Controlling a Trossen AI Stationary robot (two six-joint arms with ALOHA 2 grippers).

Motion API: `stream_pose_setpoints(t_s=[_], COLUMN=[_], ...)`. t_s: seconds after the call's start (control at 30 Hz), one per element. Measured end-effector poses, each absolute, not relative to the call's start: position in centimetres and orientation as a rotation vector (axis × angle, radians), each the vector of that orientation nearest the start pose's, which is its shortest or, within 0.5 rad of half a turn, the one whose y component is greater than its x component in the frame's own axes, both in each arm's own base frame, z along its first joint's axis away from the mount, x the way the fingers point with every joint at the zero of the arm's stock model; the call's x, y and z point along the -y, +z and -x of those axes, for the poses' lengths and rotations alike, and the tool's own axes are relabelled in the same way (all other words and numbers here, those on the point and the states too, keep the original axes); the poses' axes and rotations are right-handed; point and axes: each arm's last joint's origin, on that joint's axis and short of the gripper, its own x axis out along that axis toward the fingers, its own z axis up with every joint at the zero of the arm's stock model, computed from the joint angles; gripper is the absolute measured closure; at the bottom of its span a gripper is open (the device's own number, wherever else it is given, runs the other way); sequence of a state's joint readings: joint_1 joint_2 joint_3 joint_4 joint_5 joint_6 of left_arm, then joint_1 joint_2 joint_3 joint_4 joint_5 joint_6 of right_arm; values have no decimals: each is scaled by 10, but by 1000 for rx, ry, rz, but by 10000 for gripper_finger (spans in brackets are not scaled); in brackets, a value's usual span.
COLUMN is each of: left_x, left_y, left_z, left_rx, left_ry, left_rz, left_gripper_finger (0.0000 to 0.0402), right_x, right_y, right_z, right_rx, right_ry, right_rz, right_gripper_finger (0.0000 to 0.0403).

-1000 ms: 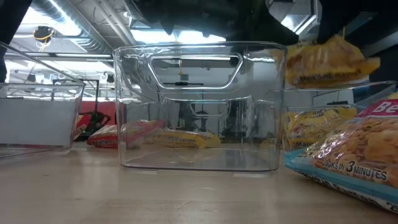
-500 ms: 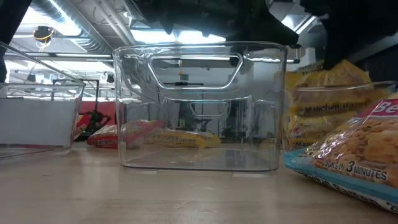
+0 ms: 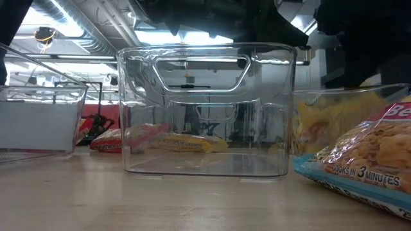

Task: Sort Maruchan noodles
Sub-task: Put the yellow noodle pack into the right transparent bin, then put the red noodle pack into the left transparent bin

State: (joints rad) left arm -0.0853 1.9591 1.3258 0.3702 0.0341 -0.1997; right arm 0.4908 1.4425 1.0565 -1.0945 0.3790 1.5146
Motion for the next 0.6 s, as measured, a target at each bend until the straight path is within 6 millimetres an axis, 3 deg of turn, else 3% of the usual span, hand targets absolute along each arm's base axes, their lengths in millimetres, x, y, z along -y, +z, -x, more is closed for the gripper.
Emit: stream_pose_setpoints(t_s=[0.3,0.43,0.6], left_x=[35,17,-9], left_y=[224,223,249], left_z=[-444,-441,-419], left_rx=[-293,-358,-456], left_ry=[-85,-16,60], left_rz=[156,173,230], left_gripper_finger=[401,401,401], right_x=[-105,-105,-100], right_y=[236,247,273], right_z=[-221,-223,-223], right_rx=[-1013,-996,-949], right_ry=[-864,-852,-884], right_rz=[-644,-608,-487], right_gripper_finger=[273,251,245])
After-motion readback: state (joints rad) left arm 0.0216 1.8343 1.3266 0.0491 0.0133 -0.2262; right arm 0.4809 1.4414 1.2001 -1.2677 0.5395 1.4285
